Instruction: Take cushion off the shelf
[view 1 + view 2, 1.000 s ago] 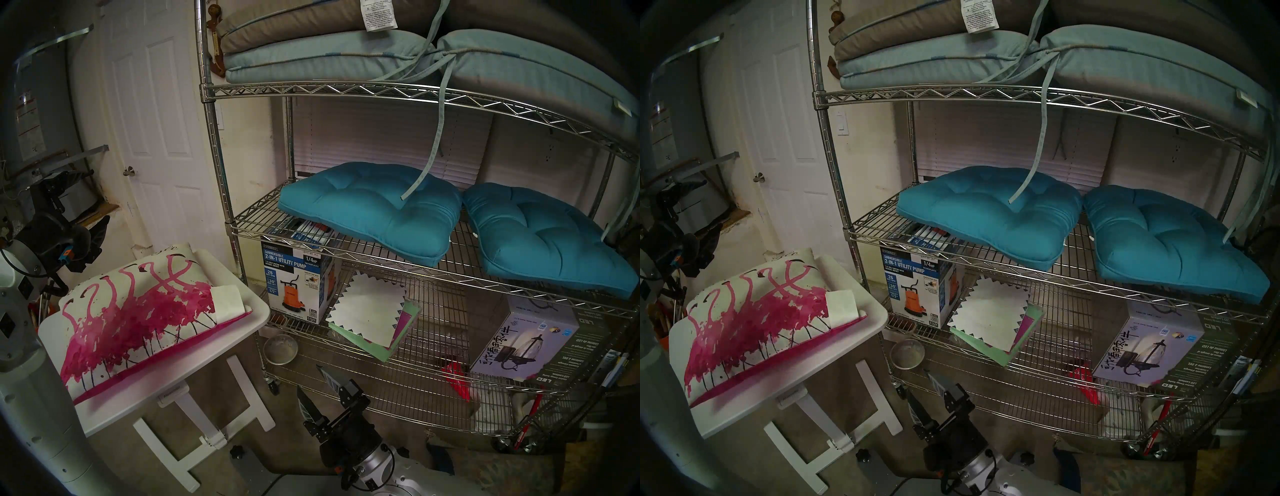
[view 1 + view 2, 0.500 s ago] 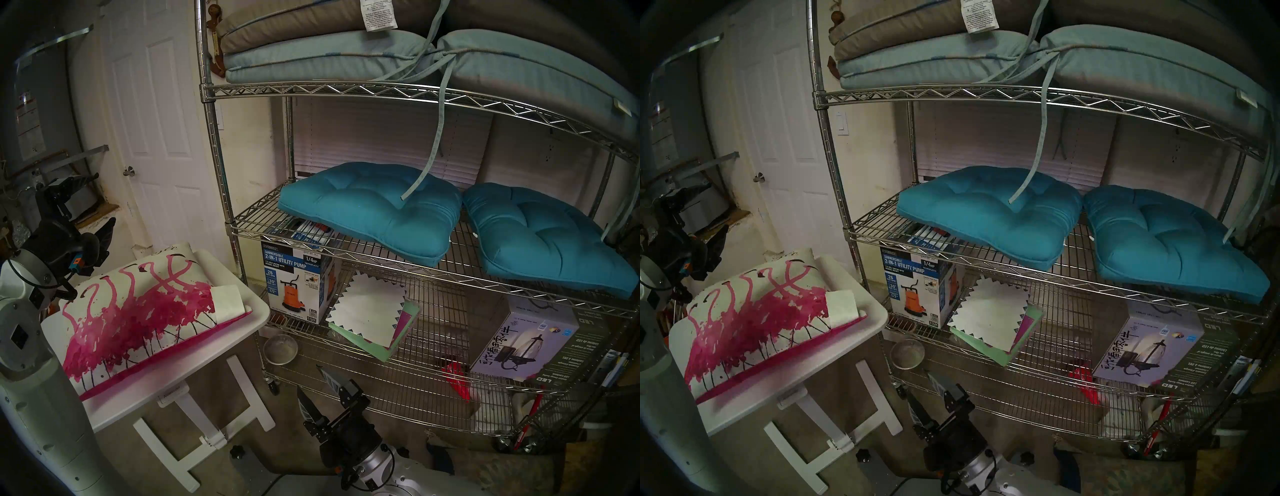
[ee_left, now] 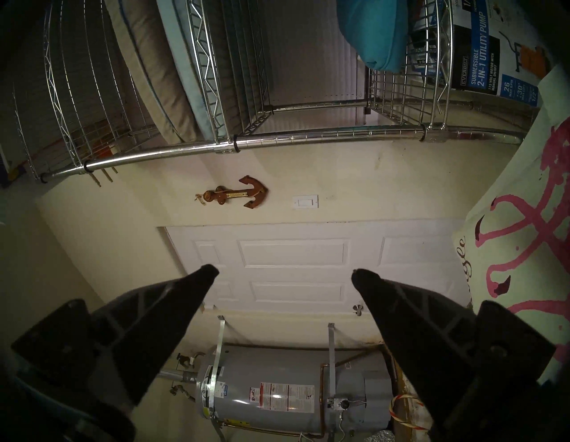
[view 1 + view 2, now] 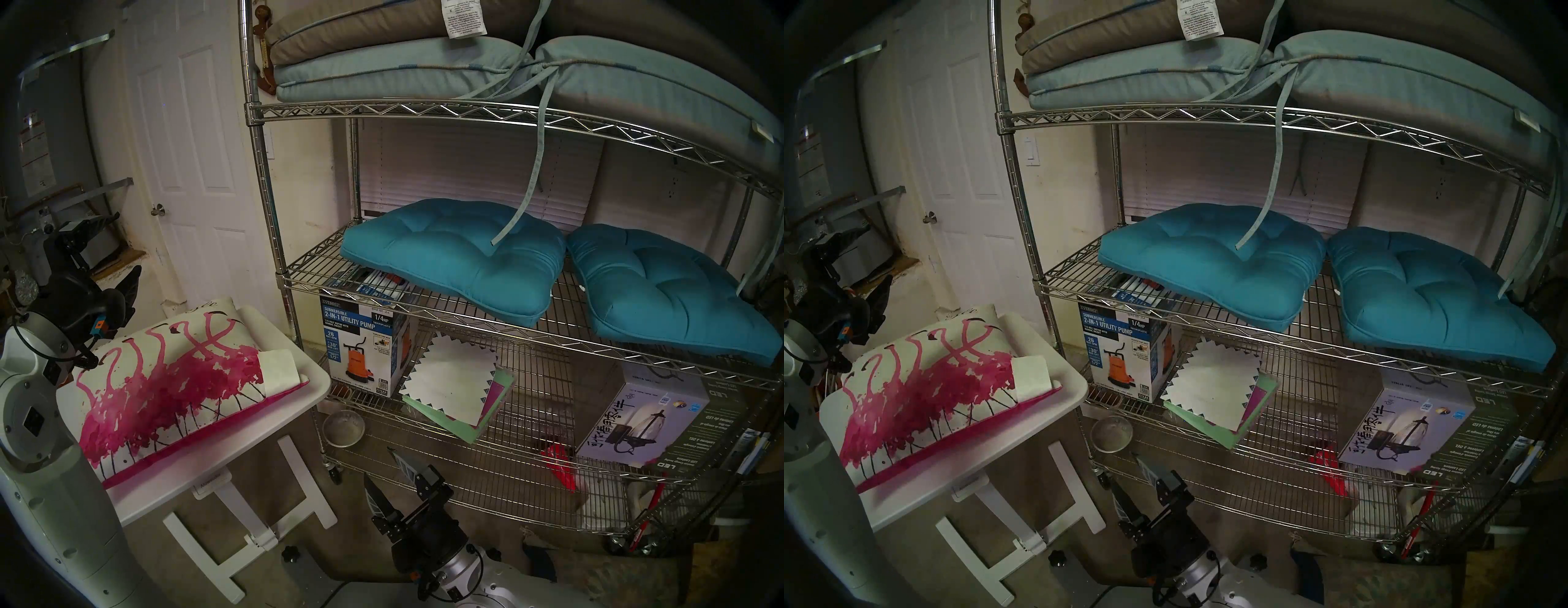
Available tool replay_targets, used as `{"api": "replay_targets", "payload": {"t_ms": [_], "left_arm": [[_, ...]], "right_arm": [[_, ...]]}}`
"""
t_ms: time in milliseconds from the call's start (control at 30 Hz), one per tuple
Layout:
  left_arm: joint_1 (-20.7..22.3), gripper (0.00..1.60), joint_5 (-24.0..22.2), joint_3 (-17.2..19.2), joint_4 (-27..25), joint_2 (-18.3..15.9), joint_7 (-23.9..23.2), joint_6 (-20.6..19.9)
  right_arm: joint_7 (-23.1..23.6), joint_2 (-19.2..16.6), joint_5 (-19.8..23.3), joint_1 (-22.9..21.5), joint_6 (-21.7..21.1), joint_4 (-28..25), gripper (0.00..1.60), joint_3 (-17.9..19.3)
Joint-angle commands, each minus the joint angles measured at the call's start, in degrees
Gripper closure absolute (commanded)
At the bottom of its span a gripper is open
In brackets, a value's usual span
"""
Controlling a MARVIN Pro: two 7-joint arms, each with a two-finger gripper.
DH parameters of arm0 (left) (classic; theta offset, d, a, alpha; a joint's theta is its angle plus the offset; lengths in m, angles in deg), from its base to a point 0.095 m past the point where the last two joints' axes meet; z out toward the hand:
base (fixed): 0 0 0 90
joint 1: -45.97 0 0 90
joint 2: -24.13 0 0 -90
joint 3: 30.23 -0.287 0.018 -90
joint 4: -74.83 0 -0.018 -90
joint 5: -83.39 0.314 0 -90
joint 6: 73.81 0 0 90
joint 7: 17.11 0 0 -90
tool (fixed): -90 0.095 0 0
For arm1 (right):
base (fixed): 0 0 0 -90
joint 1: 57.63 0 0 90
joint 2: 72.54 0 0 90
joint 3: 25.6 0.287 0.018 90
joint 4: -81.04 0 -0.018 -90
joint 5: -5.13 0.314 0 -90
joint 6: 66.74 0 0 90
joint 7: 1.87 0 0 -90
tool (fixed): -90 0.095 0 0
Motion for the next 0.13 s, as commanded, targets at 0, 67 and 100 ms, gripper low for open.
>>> {"api": "replay_targets", "payload": {"t_ms": [0,67,100], "left_arm": [[0.29,0.00,0.94,0.06,-0.80,1.16,2.61,0.61],[0.33,0.00,1.33,0.03,-0.80,1.47,3.01,0.83],[0.34,0.00,1.51,0.01,-0.80,1.60,3.19,0.92]], "right_arm": [[-0.48,0.22,-0.01,-0.07,0.08,-1.10,0.00,0.06],[-0.47,0.20,-0.01,-0.09,0.10,-1.10,0.00,0.07],[-0.48,0.20,-0.01,-0.09,0.10,-1.10,0.00,0.06]]}}
